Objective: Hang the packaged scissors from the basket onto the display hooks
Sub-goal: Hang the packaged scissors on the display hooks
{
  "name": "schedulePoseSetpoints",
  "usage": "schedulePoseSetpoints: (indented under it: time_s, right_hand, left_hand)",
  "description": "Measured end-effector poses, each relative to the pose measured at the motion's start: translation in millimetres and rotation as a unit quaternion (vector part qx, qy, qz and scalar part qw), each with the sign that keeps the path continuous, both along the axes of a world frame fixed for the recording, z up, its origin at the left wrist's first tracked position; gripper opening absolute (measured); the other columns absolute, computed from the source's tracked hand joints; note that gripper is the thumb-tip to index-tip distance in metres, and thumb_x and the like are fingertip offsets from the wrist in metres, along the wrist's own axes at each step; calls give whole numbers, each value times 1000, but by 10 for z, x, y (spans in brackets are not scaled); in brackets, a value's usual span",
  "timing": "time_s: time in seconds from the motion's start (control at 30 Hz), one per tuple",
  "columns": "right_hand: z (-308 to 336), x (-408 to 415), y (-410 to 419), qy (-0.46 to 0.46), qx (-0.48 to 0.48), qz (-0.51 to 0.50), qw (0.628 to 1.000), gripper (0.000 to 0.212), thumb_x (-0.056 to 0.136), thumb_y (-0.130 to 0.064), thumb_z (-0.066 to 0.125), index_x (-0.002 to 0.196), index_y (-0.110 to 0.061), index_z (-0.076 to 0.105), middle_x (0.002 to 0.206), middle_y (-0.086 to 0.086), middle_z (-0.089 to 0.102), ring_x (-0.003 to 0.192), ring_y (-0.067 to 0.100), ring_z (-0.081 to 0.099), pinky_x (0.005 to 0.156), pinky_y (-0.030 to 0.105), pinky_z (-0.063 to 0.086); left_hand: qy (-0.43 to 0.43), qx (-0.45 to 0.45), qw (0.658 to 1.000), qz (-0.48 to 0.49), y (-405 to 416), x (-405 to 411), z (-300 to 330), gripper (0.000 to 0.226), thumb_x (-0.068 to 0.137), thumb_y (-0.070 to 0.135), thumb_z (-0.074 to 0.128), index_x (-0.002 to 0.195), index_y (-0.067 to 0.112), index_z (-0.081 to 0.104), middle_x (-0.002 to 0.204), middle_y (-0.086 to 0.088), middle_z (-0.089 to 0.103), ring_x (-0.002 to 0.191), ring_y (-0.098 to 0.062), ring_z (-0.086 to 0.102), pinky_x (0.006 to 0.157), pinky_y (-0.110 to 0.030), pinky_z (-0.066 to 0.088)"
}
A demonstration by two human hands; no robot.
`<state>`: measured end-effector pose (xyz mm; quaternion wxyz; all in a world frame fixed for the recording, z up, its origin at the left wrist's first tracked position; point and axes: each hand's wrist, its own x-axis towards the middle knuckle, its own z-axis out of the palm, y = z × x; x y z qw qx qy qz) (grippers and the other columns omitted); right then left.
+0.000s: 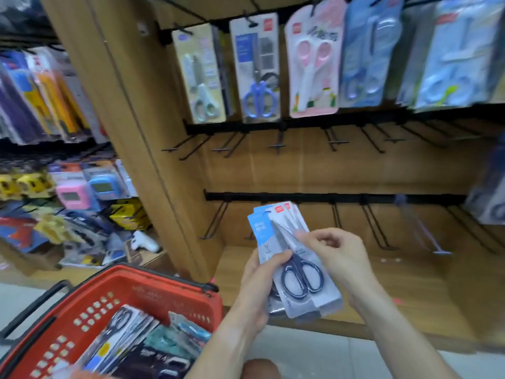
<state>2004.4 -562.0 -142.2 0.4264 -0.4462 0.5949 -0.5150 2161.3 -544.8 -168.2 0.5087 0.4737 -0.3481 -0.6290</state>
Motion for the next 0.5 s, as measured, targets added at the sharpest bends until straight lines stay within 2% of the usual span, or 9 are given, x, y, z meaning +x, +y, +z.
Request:
schedulePoseSetpoints:
  time_s: [0.07,0.13,0.23,0.4,0.5]
  right_hand:
    - [-63,-340,-6,3,5,-40,999,41,61,-45,99,85,-21,76,73,0,72,67,18,71,74,43,60]
    - [-111,-726,43,-16,12,-80,997,39,64,-37,99,90,-18,76,79,5,76,73,25,76,76,46,63]
    - [-130,-1280,216,-57,-1,-124,991,33,74,-29,95,96,-12,77,85,11,78,80,31,78,78,47,65]
    - [-195,-1930,478,-124,-28,-174,976,21,88,-13,82,102,-2,73,89,18,78,87,43,76,80,52,62]
    - [-239,-2219,566,-153,-30,-187,970,21,92,-12,77,108,0,70,94,19,78,85,40,77,78,48,63]
  left_hand:
    - [-22,-12,998,-54,-70,-384,73,34,93,19,76,126,20,69,115,-10,80,107,-34,76,94,-52,59]
    - [-36,-31,994,-98,-124,-759,107,39,91,20,79,128,21,66,117,-8,79,108,-34,76,97,-54,58]
    - [-47,-53,989,-133,-152,-1302,101,44,90,23,82,130,20,63,116,-6,79,107,-31,77,95,-48,61]
    - [-51,-65,983,-165,-112,-2022,68,33,100,44,67,129,27,62,120,0,78,111,-26,76,103,-55,57]
    - [-36,-64,979,-190,-68,-2283,101,29,104,46,60,128,29,61,119,1,78,110,-25,76,101,-54,58]
